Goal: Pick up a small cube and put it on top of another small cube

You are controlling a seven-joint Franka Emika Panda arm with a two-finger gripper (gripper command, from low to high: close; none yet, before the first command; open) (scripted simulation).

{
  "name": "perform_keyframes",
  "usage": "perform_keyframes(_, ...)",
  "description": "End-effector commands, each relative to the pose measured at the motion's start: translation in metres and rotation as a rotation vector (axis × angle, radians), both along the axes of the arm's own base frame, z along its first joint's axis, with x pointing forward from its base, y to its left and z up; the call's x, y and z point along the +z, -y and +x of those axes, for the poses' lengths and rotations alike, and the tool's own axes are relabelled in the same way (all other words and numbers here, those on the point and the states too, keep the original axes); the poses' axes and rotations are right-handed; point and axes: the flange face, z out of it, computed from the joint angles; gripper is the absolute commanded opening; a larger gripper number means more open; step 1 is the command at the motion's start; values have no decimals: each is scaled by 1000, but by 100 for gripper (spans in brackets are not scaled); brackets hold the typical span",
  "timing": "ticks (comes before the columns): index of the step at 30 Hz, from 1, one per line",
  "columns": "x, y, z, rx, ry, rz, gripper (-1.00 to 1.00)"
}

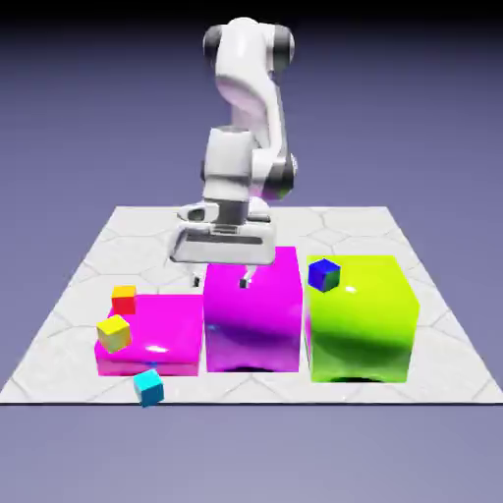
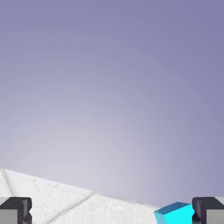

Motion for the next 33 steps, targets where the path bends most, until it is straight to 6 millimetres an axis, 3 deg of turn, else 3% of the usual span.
perform_keyframes(1, -9, 4, 7, 15, -37, -11, 0)
perform_keyframes(7, -67, 43, 39, 81, -266, -66, 0)
perform_keyframes(13, -133, 85, 58, 146, -501, -102, 0)
perform_keyframes(17, -180, 112, 62, 187, -661, -115, 0)
perform_keyframes(19, -184, 115, 62, 191, -677, -116, 0)
perform_keyframes(22, -247, 127, 43, 192, -677, -115, 0)
perform_keyframes(23, -249, 127, 42, 192, -677, -115, 0)
perform_keyframes(24, -249, 127, 42, 192, -677, -115, -100)
perform_keyframes(25, -249, 127, 42, 192, -677, -115, -100)
perform_keyframes(28, -186, 116, 62, 191, -677, -116, -100)
perform_keyframes(33, -108, -6, 69, 321, -663, -129, -100)
